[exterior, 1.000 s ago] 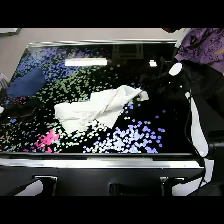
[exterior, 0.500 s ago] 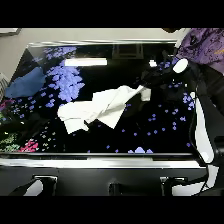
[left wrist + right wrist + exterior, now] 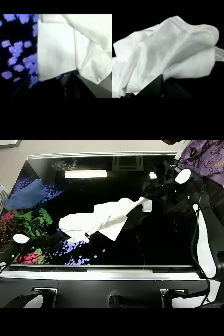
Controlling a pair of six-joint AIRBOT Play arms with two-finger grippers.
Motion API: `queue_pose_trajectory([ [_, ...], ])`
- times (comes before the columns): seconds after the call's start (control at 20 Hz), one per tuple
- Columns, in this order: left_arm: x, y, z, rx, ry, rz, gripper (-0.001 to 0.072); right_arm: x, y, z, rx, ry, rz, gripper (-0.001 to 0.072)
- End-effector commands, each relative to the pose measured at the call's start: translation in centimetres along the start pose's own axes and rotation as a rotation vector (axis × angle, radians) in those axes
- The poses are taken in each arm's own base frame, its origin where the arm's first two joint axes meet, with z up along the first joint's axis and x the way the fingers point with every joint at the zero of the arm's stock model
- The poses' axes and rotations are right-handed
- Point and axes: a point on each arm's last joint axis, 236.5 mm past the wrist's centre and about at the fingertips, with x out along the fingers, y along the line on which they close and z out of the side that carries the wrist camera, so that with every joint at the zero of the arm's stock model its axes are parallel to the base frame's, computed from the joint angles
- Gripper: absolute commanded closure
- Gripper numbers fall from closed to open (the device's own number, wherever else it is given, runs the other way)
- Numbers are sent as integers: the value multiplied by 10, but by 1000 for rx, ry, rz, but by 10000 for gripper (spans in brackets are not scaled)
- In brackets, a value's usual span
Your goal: Fold the clothes and pants, and hang the long-sleeved shirts on hangers.
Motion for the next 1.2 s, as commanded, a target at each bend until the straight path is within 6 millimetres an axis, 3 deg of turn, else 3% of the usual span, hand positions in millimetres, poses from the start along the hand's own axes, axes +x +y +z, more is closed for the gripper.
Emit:
queue_pose_trajectory([
  [0.0,13,4,-4,-26,17,16,67,-2,2,0,-3,0,2,687],
  [0.35,24,1,6,-95,-15,-8,107,-2,2,0,-3,0,2,687],
  [0.55,41,-3,-13,-92,46,0,130,-3,2,0,-3,-1,3,687],
  [0.6,43,-5,-13,-86,44,-1,351,-4,3,0,-4,-3,4,687],
  [0.65,42,-7,-11,-70,38,-5,641,-6,4,1,-7,-8,5,687],
  [0.7,40,-13,-6,-55,30,-15,690,-9,5,2,-10,-14,6,687],
  [0.8,26,-36,20,-18,-31,-59,691,-17,10,6,-26,-41,12,687],
  [0.9,-12,-85,66,111,-171,-142,692,-33,21,20,-77,-117,25,687],
  [0.95,-46,-117,94,189,-269,-192,692,-48,29,30,-125,-177,32,687],
  [1.05,-134,-178,143,312,-490,-278,692,-92,42,55,-218,-324,3,687],
  [1.15,-242,-230,170,420,-721,-339,693,-155,59,77,-295,-503,-36,687],
])
